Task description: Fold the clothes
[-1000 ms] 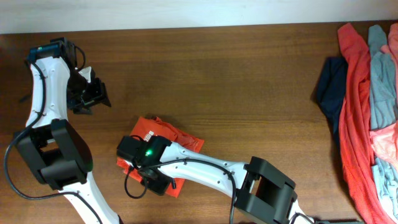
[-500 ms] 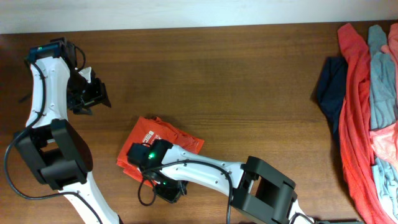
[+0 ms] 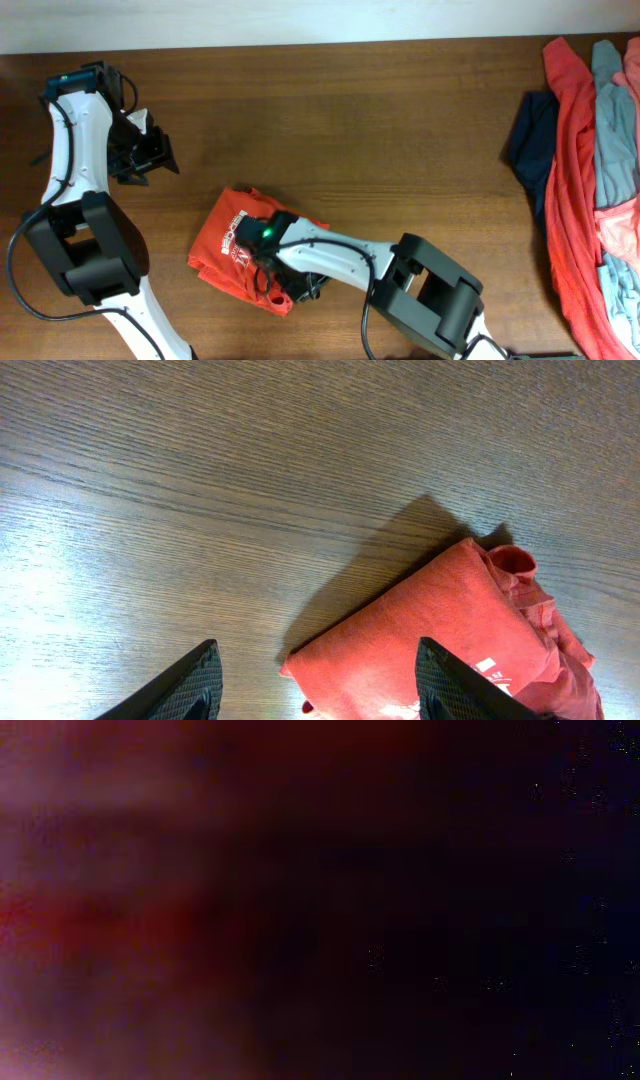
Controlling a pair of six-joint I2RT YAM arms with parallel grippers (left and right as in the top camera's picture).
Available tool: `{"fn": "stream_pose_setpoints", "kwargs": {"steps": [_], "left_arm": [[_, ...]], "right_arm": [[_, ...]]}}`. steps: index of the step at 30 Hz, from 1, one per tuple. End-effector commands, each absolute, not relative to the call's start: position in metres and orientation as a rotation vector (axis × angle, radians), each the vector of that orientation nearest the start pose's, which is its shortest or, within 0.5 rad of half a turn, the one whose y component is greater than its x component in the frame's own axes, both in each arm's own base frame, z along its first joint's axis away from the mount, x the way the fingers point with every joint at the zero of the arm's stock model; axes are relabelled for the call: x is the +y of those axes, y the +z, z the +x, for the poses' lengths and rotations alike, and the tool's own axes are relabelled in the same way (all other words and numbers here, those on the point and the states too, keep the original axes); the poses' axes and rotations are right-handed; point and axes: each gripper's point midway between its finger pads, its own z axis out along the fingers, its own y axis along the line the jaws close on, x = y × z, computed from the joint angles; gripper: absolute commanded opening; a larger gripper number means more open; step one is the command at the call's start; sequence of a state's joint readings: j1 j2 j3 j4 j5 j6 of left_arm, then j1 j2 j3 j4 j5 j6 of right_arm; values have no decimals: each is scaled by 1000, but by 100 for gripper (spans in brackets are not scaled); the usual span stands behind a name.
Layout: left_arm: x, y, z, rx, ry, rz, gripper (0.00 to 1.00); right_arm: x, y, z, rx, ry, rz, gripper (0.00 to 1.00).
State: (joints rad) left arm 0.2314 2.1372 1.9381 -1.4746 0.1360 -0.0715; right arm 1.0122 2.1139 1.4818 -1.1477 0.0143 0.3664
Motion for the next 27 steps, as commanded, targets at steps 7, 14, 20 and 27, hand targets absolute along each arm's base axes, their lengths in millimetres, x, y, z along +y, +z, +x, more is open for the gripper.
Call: {"fn": "stream_pose_setpoints", "kwargs": {"steps": [7, 14, 20, 27], "left_arm": [[53, 112, 384, 3177, -295, -438, 61], [-5, 116, 391, 3174, -444, -52, 62], [-42, 113, 402, 3123, -387, 234, 62], [-59, 92, 402, 3126, -363, 312, 62]], "right_arm": [[307, 82, 197, 2929, -15, -996, 25], [330, 135, 210, 2751, 215, -961, 29], [328, 119, 228, 2878, 328, -783, 14], [323, 93, 246, 2965, 406, -750, 14]]}}
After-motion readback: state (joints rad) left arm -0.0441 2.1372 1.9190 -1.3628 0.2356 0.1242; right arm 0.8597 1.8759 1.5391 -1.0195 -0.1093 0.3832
